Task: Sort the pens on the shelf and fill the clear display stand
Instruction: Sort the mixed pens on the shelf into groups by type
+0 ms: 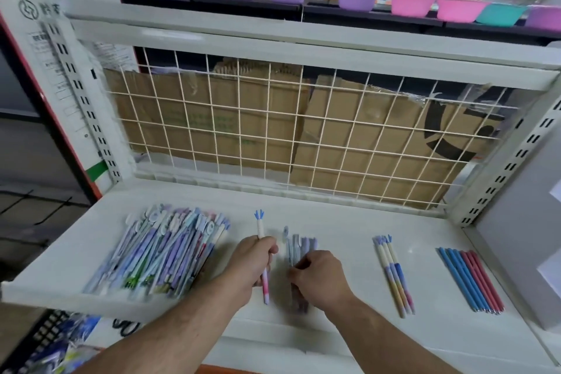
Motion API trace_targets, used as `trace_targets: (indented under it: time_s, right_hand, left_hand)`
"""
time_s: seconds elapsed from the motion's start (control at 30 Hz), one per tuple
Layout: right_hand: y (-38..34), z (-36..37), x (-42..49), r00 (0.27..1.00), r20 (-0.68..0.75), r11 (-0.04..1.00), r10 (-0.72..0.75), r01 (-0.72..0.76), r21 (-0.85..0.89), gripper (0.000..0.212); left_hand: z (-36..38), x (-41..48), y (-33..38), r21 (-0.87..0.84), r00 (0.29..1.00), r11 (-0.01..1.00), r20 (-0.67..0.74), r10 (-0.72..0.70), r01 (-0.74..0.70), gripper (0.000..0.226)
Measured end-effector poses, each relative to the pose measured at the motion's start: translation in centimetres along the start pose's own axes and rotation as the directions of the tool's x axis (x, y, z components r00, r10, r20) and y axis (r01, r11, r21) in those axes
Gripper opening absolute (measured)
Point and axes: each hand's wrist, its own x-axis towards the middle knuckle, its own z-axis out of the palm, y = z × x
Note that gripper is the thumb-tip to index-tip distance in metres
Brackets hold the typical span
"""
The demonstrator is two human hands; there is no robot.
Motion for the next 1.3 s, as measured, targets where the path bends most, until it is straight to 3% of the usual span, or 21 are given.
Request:
trace_targets:
  time_s: [0.17, 0.4, 0.53, 0.73, 0.87, 1.1, 1.3]
  right_hand:
    - [-1.1, 1.4, 0.2, 0.996, 0.073, 0.996, 0.058, -0.053, -0.075, 0.023]
    - [-1.3, 1.9, 0.1, 0.998, 0.025, 0.993, 0.054, -0.051, -0.109, 0.022]
    - [-0.5, 1.8, -0.4, 0.999, -0.038, 1.0, 0.014, -0.014, 0.006, 0.019]
    - [0.4, -0.2, -2.1, 0.993, -0.091, 0.971, -0.072, 0.091, 0.22, 0.027]
    - [1.6, -2.4, -3.0, 0.992, -0.103, 0.96, -0.077, 0.102, 0.261, 0.018]
    - [4.7, -5.9, -3.8, 0.969, -0.241, 0.996, -0.05, 0.066, 0.062, 0.014]
    - [7.4, -9.2, -2.8, 0.95, -0.311, 0.986, 0.012, -0.064, -0.157, 0.011]
  left_hand:
    - [-2.2, 0.3, -0.4, 0.016, 1.0, 1.0, 0.003, -0.017, 0.017, 0.013]
    - [-3.0, 0.2, -0.4, 0.031, 0.997, 0.999, 0.058, -0.042, 0.041, 0.018]
    - [-2.2, -0.4, 0.1, 0.024, 0.995, 0.999, 0.099, -0.032, 0.029, 0.026]
    - [0.9, -1.8, 1.0, 0.024, 0.975, 0.998, 0.214, 0.051, -0.058, 0.013]
    - [3.6, -2.3, 0.7, 0.064, 0.956, 0.989, 0.271, 0.114, -0.136, 0.037]
    - [8.2, -3.7, 0.7, 0.118, 0.95, 0.975, 0.275, 0.148, -0.186, 0.02]
    - [10.7, -4.2, 0.2, 0.312, 0.945, 0.897, 0.205, 0.256, -0.311, 0.009]
